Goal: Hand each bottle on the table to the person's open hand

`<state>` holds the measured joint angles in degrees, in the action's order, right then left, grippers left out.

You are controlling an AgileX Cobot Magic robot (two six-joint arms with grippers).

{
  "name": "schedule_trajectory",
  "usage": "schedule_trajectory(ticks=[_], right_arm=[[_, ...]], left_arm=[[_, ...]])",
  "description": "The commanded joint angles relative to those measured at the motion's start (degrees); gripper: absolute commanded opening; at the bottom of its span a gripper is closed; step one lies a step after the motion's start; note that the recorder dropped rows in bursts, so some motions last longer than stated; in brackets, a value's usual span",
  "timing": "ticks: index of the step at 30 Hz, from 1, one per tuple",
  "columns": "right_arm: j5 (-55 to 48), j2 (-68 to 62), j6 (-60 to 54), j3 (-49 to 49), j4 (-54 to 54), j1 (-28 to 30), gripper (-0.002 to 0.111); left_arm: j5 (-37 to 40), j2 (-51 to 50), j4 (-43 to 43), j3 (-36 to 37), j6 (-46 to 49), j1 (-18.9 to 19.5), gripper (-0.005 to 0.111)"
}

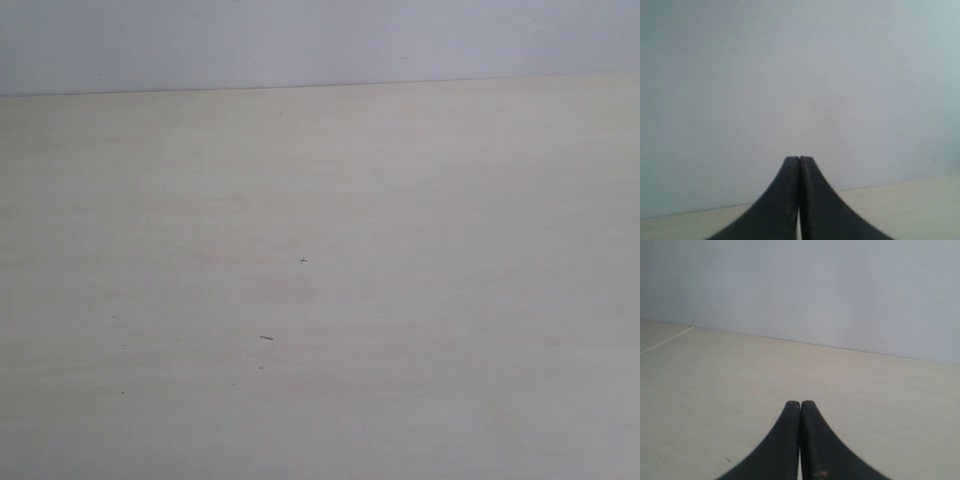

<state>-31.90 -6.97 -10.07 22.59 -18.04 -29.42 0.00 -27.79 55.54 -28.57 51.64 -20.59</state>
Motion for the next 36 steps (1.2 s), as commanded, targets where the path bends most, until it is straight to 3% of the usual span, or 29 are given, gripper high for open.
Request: schedule_trajectory(ticks=[1, 9, 21, 30, 36], right_arm=[[0.3, 0.3, -0.5, -0.2, 0.0, -0.2, 0.000], [0.3, 0.3, -0.5, -0.2, 0.0, -0.2, 0.000], [0.3, 0.3, -0.5, -0.2, 0.0, -0.2, 0.000], [0.3, 0.3, -0.5, -0.2, 0.0, -0.2, 0.000], [0.3, 0.3, -0.5, -0.2, 0.0, -0.2, 0.000]], left_arm=[[-2.9, 3.7, 0.4, 2.7, -0.3, 0.1, 0.000], [-7.8, 10.7, 0.6, 8.2, -0.3, 0.1, 0.000], [-8.3, 18.9, 0.6, 11.9, 0.5, 0.1, 0.000], [-7.8, 26.8, 0.6, 17.3, 0.5, 6.6, 0.000], [-7.3, 27.8, 0.6, 20.7, 0.5, 7.5, 0.000]])
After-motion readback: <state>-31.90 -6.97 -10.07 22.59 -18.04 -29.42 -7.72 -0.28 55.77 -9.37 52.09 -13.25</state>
